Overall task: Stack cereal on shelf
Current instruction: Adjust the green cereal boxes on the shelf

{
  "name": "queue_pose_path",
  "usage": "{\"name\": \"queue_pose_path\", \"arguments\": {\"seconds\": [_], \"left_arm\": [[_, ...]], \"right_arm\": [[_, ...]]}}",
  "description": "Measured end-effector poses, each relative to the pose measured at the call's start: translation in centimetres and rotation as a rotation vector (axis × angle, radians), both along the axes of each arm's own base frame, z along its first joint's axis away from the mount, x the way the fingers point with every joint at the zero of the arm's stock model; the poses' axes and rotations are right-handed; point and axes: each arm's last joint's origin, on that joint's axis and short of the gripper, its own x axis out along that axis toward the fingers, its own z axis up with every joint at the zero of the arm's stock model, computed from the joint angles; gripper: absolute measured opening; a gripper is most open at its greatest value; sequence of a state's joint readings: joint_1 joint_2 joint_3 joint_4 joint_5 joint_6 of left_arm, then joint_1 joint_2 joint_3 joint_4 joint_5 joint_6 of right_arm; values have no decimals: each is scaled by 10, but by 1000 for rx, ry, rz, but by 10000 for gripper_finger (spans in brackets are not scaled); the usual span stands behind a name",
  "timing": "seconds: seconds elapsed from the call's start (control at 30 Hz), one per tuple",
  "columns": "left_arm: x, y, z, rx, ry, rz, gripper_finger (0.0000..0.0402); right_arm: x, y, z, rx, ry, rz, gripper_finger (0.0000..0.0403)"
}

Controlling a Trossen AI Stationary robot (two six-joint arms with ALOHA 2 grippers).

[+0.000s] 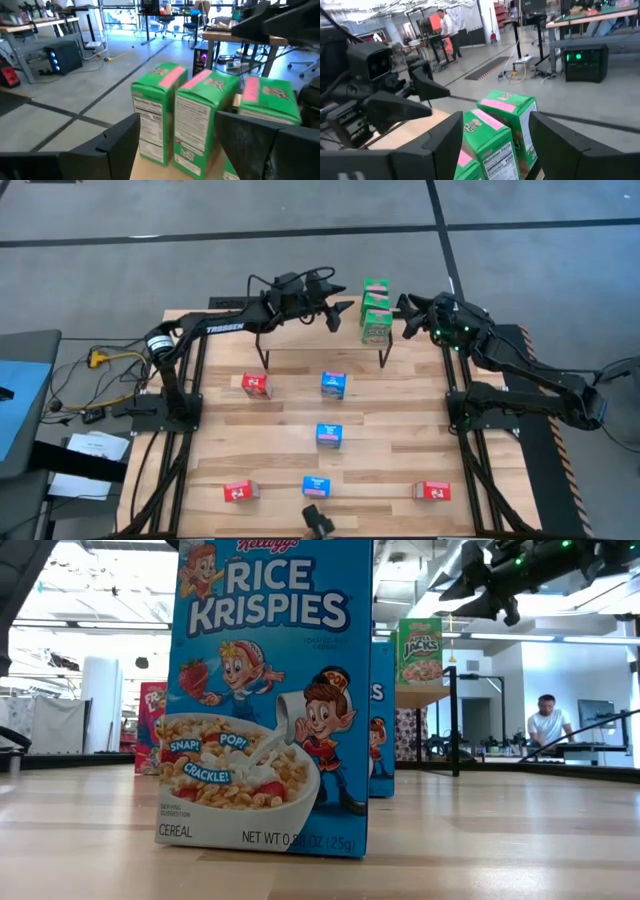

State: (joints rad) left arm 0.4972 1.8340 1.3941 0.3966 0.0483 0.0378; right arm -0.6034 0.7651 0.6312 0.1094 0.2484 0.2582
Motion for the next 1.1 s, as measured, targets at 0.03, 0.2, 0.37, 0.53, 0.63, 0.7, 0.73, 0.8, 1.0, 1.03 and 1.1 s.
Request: {"name": "queue_pose_path", "arguments": {"seconds": [0.03,0.2,0.37,0.53,0.63,0.7,0.73,0.8,1.0,1.03,1.1], "left_arm": [[0,3,2,-2,9,5,242],[-3,16,1,-6,47,38,242],[-3,22,-8,-83,44,11,242],[1,23,-18,-138,55,-19,242],[5,21,-21,-156,44,-32,242],[6,20,-25,-168,55,-35,242],[7,19,-25,-167,54,-36,242],[9,18,-25,-157,41,-37,242],[10,16,-25,-185,31,-54,242],[10,16,-25,-186,31,-55,242],[11,14,-25,-184,28,-61,242]], "right_arm": [[0,0,0,0,2,-1,250],[0,0,-1,3,7,0,250],[0,0,-1,7,4,1,250],[3,-2,-3,14,15,-15,250],[7,-7,-5,11,16,-44,250],[10,-12,-5,1,6,-54,250],[11,-14,-5,-5,-3,-60,250],[14,-17,-7,-6,-4,-67,250],[18,-23,-12,5,15,-77,250],[19,-23,-13,7,17,-78,250],[20,-24,-14,8,19,-77,250]]}}
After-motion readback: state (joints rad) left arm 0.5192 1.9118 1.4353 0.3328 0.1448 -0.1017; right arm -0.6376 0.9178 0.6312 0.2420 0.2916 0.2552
